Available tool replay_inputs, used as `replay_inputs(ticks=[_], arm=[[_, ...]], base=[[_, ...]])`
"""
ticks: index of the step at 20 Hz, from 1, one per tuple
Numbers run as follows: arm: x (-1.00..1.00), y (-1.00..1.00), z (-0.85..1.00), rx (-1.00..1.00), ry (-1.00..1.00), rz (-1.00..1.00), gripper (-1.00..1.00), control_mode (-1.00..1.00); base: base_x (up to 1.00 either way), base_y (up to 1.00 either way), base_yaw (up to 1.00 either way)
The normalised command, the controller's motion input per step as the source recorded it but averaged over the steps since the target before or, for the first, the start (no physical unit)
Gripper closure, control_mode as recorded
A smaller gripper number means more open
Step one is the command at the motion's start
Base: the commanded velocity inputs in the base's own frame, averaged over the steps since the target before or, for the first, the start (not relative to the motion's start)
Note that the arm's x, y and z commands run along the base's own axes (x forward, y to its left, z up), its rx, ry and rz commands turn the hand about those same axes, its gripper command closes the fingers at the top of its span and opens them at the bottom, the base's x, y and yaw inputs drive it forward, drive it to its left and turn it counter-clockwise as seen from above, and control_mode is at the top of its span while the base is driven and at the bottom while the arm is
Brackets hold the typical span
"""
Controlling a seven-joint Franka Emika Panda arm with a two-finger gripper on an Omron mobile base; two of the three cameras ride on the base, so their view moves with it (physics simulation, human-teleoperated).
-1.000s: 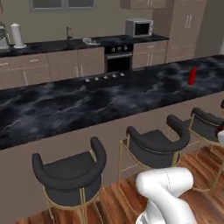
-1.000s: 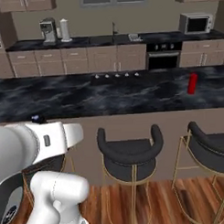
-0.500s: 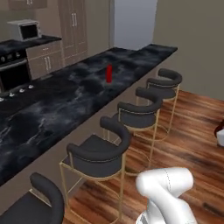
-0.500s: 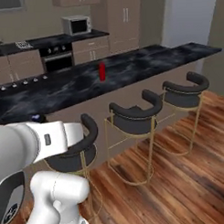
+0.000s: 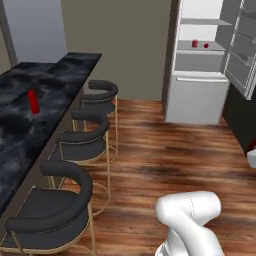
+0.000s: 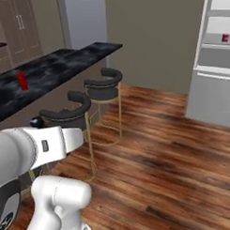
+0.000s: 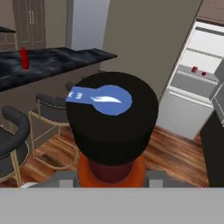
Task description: Place the condiment bottle and ketchup from the counter to the top shelf of the fridge. If the existing items in the fridge are on the top shelf, move them to other shelves.
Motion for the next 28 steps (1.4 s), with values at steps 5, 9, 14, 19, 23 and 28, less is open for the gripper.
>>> replay_inputs(ticks=[5, 9, 14, 19, 23, 28], arm=[[0.0, 0.0, 0.0, 0.0, 0.0, 0.0, 1.0, 1.0], [0.0, 0.0, 0.0, 0.0, 0.0, 0.0, 1.0, 1.0], [0.0, 0.0, 0.0, 0.0, 0.0, 0.0, 1.0, 1.0], [0.0, 0.0, 0.0, 0.0, 0.0, 0.0, 1.0, 1.0], [0.0, 0.0, 0.0, 0.0, 0.0, 0.0, 1.0, 1.0], [0.0, 0.0, 0.0, 0.0, 0.0, 0.0, 1.0, 1.0]], base=[[0.81, -0.1, -0.56], [1.0, -0.03, -0.4], [1.0, 0.0, -0.25], [1.0, 0.0, -0.18], [1.0, 0.0, -0.12], [1.0, 0.0, -0.01]])
